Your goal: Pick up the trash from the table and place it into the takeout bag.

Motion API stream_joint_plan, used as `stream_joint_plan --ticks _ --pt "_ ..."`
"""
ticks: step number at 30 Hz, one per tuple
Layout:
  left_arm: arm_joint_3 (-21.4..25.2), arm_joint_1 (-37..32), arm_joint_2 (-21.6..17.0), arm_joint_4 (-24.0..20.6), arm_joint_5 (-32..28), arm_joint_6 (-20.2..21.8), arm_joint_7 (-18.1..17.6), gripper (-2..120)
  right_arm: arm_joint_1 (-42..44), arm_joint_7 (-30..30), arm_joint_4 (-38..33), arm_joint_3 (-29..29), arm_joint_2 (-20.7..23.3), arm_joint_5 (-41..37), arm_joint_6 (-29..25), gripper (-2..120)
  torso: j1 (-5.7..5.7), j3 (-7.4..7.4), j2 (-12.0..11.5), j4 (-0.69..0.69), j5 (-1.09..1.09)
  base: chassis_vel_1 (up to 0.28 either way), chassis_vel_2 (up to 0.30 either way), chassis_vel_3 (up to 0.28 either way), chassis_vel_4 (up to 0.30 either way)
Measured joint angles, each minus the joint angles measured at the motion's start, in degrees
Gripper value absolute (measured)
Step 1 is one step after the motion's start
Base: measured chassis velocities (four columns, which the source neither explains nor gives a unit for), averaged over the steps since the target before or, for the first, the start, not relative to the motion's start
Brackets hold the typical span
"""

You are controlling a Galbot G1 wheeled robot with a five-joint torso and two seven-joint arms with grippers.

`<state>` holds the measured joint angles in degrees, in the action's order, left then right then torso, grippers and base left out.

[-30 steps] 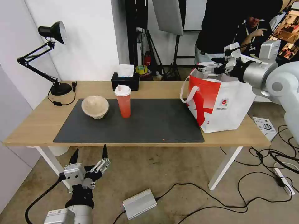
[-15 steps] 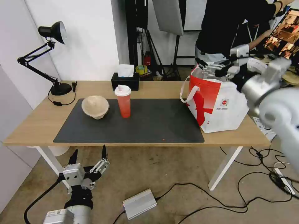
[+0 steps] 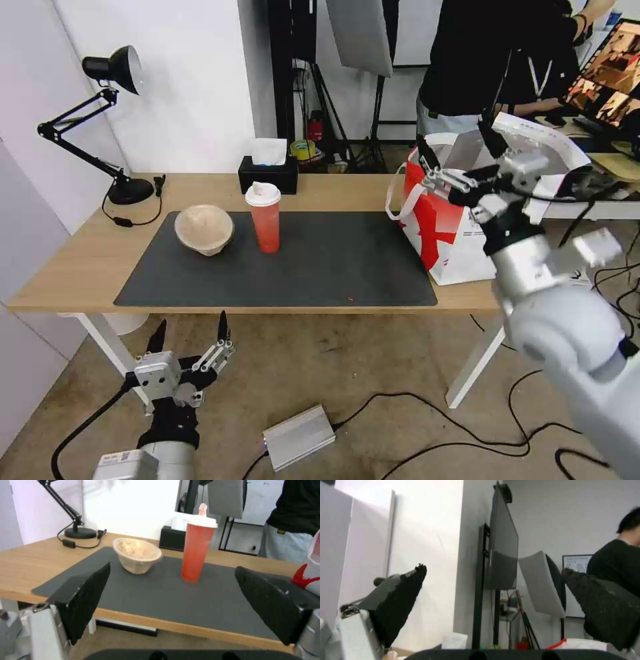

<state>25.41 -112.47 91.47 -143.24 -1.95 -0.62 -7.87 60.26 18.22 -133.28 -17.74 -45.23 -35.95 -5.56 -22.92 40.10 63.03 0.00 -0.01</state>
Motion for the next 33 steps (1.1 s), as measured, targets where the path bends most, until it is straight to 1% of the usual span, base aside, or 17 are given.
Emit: stream_joint_plan --ticks 1,2,4,10,18,20,22,24,28,30,33 --pt "-0.02 -0.07 0.00 0.00 0.03 -0.15 0.03 100 1.53 0.50 -0.69 0.24 -0.45 1.26 -1.13 100 0.00 0.00 0.00 0.01 0.00 0.000 0.000 0.000 0.000" --pt "-0.02 -0.16 0.01 0.00 0.08 -0.37 0.06 100 4.11 1.30 -1.81 0.91 -1.17 3.61 -2.99 100 0.00 0.00 0.00 -0.01 0.00 0.000 0.000 0.000 0.000" --pt "-0.11 -0.28 0.01 0.00 0.18 -0.48 0.11 100 6.40 2.06 -2.89 1.63 -2.04 6.04 -4.87 100 0.00 0.00 0.00 0.00 0.00 0.000 0.000 0.000 0.000" --pt "-0.25 -0.40 0.02 0.00 0.38 -0.55 0.15 100 9.44 3.16 -4.33 2.79 -3.43 9.16 -6.25 100 0.00 0.00 0.00 0.00 0.00 0.000 0.000 0.000 0.000" --pt "-0.24 -0.30 0.02 0.00 0.41 -0.59 0.17 100 16.34 4.97 -5.01 5.62 -6.23 16.70 -8.49 100 0.00 0.00 0.00 0.00 0.01 0.000 0.000 0.000 0.000" --pt "-0.21 -0.30 0.02 0.00 0.41 -0.59 0.17 100 16.78 5.09 -4.99 5.87 -6.42 17.26 -8.65 100 0.00 0.00 -0.01 -0.01 0.01 0.000 0.000 0.000 0.000" --pt "-0.20 -0.30 0.02 0.00 0.38 -0.60 0.17 100 18.15 5.68 -4.51 6.75 -7.32 19.48 -9.36 100 0.01 0.00 0.00 0.00 0.01 0.000 0.000 0.000 0.000" --pt "-0.19 -0.30 0.02 0.00 0.37 -0.60 0.17 100 18.52 5.81 -4.39 7.03 -7.61 20.00 -9.48 100 0.00 0.00 0.00 0.00 0.01 0.000 0.000 0.000 0.000" --pt "-0.17 -0.23 0.02 0.00 0.30 -0.62 0.16 100 21.73 6.87 -3.78 8.72 -9.76 24.23 -9.54 100 0.00 0.00 -0.01 -0.01 0.01 0.000 0.000 0.000 0.000" --pt "-0.16 -0.22 0.02 0.00 0.29 -0.62 0.17 100 22.04 7.02 -3.71 8.88 -9.96 24.59 -9.54 100 0.00 0.01 0.00 -0.01 0.01 0.000 0.000 0.000 0.000" --pt "-0.11 -0.21 0.02 0.00 0.19 -0.77 0.20 100 24.52 8.42 -3.25 10.01 -11.09 26.71 -9.41 100 0.00 0.01 -0.01 0.00 0.01 0.000 0.000 0.000 0.000"
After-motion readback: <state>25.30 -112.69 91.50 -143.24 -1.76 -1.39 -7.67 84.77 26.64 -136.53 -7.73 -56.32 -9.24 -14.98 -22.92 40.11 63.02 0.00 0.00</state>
